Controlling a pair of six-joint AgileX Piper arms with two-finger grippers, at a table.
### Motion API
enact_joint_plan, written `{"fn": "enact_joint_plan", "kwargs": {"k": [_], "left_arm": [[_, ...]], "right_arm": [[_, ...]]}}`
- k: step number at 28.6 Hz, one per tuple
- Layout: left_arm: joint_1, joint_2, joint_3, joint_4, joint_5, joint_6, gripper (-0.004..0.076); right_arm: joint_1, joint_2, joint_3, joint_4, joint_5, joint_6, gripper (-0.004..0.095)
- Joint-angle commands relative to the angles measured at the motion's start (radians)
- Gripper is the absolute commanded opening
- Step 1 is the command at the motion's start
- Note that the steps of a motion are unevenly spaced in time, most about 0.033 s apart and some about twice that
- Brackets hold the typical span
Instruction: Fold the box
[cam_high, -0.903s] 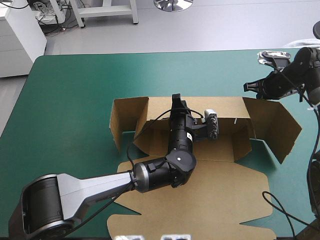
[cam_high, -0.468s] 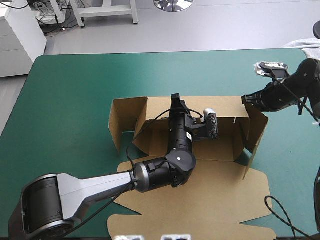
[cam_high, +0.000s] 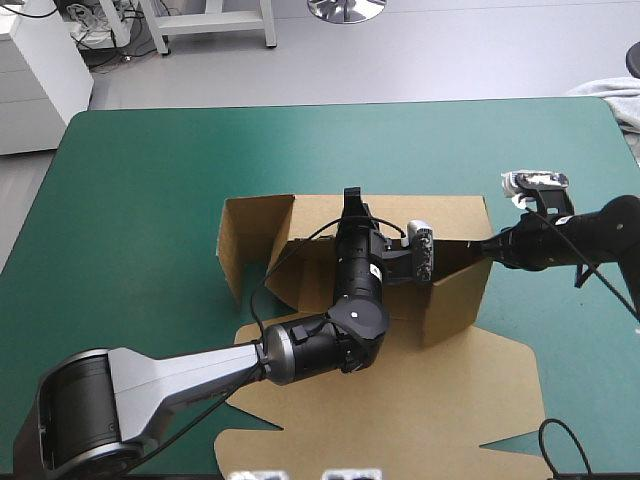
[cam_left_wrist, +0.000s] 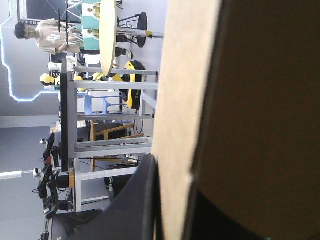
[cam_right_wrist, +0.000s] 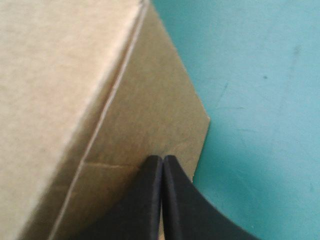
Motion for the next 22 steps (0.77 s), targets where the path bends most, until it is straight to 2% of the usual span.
{"fn": "enact_joint_plan", "kwargs": {"k": [1,7,15,18,21,22], "left_arm": [[-0.005,-0.048,-0.024,-0.018,-0.014,0.007,-0.001],[-0.005,-0.048,-0.024,-0.026,-0.011,0.007,-0.001],[-0.005,-0.048,-0.024,-0.026,-0.038,0.005,-0.001],[-0.005,-0.048,-0.024,-0.027,-0.038,0.005,-0.001],[-0.005,-0.048,-0.024,-0.027,-0.038,0.003,-0.001],[-0.005,-0.048,-0.024,-0.027,-0.038,0.003,-0.001]], "right_arm": [[-0.004,-0.09,0.078,0.175,-0.111,-0.117,-0.0019],[-0.004,-0.183,0.189,0.218,-0.193,-0.218,-0.0019],[-0.004,-0.247,0.228,0.237,-0.161,-0.332,0.001],[-0.004,-0.259,0.228,0.237,-0.155,-0.332,0.0125],[-0.004,-0.259,0.228,0.237,-0.12,-0.337,0.0304],[-0.004,-0.259,0.228,0.225,-0.077,-0.351,0.039]]}}
